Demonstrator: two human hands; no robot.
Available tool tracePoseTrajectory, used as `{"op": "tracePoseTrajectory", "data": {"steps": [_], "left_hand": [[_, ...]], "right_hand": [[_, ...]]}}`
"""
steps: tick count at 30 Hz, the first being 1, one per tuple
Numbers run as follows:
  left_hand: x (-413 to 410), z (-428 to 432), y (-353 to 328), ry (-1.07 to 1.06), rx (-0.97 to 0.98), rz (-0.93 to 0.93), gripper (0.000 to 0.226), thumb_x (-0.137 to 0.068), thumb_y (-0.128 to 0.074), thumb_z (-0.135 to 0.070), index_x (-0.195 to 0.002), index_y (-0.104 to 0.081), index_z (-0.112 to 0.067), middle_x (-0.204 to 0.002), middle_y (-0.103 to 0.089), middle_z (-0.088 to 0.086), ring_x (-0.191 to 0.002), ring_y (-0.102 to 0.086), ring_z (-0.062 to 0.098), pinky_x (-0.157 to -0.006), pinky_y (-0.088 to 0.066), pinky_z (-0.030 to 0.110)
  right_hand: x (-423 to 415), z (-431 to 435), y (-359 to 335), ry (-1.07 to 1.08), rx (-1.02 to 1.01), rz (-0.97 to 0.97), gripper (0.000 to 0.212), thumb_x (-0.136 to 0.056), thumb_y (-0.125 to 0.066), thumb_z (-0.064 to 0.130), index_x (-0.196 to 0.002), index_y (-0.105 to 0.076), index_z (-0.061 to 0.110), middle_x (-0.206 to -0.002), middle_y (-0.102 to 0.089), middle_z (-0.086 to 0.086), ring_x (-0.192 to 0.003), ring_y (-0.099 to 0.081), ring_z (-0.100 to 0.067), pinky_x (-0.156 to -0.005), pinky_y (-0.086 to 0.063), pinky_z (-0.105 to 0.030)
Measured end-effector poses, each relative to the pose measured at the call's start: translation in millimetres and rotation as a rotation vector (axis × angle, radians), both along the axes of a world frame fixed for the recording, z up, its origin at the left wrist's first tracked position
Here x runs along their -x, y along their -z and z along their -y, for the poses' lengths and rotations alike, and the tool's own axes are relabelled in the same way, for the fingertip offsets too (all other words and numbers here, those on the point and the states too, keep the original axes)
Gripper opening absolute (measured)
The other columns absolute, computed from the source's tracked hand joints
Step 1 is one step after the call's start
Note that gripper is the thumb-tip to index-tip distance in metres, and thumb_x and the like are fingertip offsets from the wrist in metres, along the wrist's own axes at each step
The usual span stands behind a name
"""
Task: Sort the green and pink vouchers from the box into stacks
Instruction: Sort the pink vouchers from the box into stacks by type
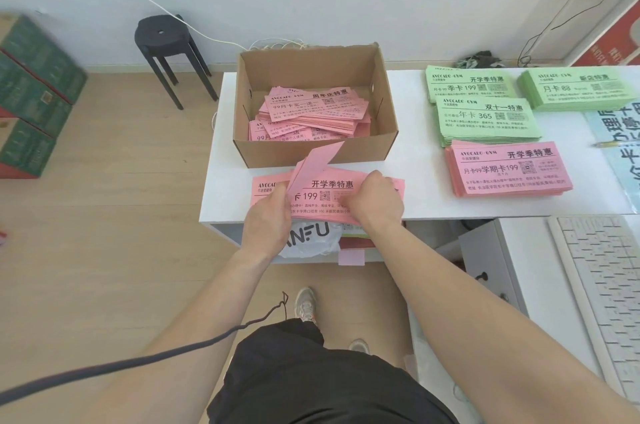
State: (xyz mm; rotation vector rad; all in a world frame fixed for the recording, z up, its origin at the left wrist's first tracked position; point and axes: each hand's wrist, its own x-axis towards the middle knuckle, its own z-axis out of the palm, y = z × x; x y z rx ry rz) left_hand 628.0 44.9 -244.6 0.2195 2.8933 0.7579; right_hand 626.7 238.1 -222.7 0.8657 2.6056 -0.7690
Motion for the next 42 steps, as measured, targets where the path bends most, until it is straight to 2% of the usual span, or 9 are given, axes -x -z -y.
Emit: {"op": "tracePoseTrajectory", "data": {"steps": [7,15,21,24,27,30,33,35,42], "left_hand": [[2,-1,4,-0.025,0.011,0.007,0.022,-0.108,-0.033,-0.022,-0.111,-0.049,-0.007,-0.093,-0.066,0.015,-0.074,-0.047,0.030,-0.067,-0.036,0.039],[2,1,8,-0.019,0.020,0.004,0.022,-0.108,-0.033,-0.022,-0.110,-0.049,-0.007,-0.092,-0.066,0.015,-0.074,-0.048,0.030,-0.067,-0.038,0.039],[1,-1,13,0.071,0.054,-0.100,0.026,-0.106,-0.045,-0.026,-0.121,-0.058,-0.009,-0.109,-0.069,0.010,-0.085,-0.061,0.033,-0.069,-0.046,0.040],[1,3,21,0.152,0.086,-0.163,0.031,-0.093,-0.064,-0.023,-0.123,-0.063,-0.019,-0.116,-0.068,-0.001,-0.095,-0.066,0.028,-0.066,-0.054,0.039],[5,8,25,0.203,0.078,-0.178,0.038,-0.082,-0.074,-0.016,-0.119,-0.067,-0.022,-0.117,-0.066,-0.004,-0.096,-0.066,0.026,-0.061,-0.056,0.036],[12,13,25,0.263,0.068,-0.186,0.037,-0.081,-0.078,-0.019,-0.117,-0.072,-0.025,-0.119,-0.067,-0.005,-0.101,-0.066,0.025,-0.069,-0.057,0.036],[19,19,21,0.331,0.071,-0.139,0.042,-0.081,-0.080,-0.027,-0.122,-0.071,-0.026,-0.125,-0.065,-0.005,-0.109,-0.063,0.025,-0.080,-0.058,0.039],[22,22,16,0.366,0.099,-0.099,0.050,-0.080,-0.081,-0.027,-0.128,-0.068,-0.026,-0.128,-0.062,-0.007,-0.114,-0.060,0.023,-0.083,-0.057,0.041],[23,28,12,0.510,0.203,-0.173,0.063,-0.076,-0.062,0.009,-0.134,-0.061,-0.016,-0.130,-0.059,0.002,-0.110,-0.054,0.029,-0.076,-0.057,0.046]], "right_hand": [[0,15,5,0.206,0.058,0.021,0.054,-0.085,-0.080,0.031,-0.124,-0.050,0.008,-0.124,-0.063,-0.011,-0.110,-0.065,-0.032,-0.074,-0.045,-0.037],[-6,20,5,0.151,-0.034,-0.003,0.037,-0.090,-0.070,0.024,-0.124,-0.058,0.014,-0.128,-0.054,-0.011,-0.110,-0.061,-0.033,-0.075,-0.044,-0.037],[-26,10,5,0.251,0.339,-0.244,0.053,-0.097,-0.047,0.000,-0.149,-0.045,0.010,-0.139,-0.062,-0.004,-0.127,-0.056,-0.024,-0.095,-0.044,-0.030],[-34,-3,8,0.131,0.329,-0.255,0.055,-0.098,-0.046,0.001,-0.152,-0.042,0.011,-0.139,-0.063,-0.004,-0.128,-0.057,-0.024,-0.106,-0.045,-0.036],[-39,-16,14,-0.044,0.168,-0.257,0.064,-0.090,-0.047,-0.002,-0.152,-0.041,0.014,-0.136,-0.065,-0.004,-0.125,-0.053,-0.029,-0.099,-0.049,-0.044],[-44,-23,18,-0.198,0.035,-0.236,0.063,-0.086,-0.048,0.004,-0.148,-0.042,0.017,-0.125,-0.065,-0.013,-0.116,-0.050,-0.035,-0.088,-0.051,-0.046],[-49,-30,20,-0.293,-0.016,-0.204,0.061,-0.088,-0.050,0.008,-0.147,-0.040,0.019,-0.114,-0.062,-0.017,-0.108,-0.054,-0.040,-0.083,-0.052,-0.047],[-50,-34,21,-0.337,-0.039,-0.200,0.061,-0.087,-0.048,0.008,-0.146,-0.039,0.020,-0.122,-0.064,-0.013,-0.110,-0.054,-0.038,-0.084,-0.053,-0.046],[-54,-33,19,-0.393,-0.094,-0.217,0.062,-0.086,-0.053,0.006,-0.146,-0.046,0.014,-0.114,-0.061,-0.016,-0.110,-0.055,-0.039,-0.086,-0.052,-0.046]]}}
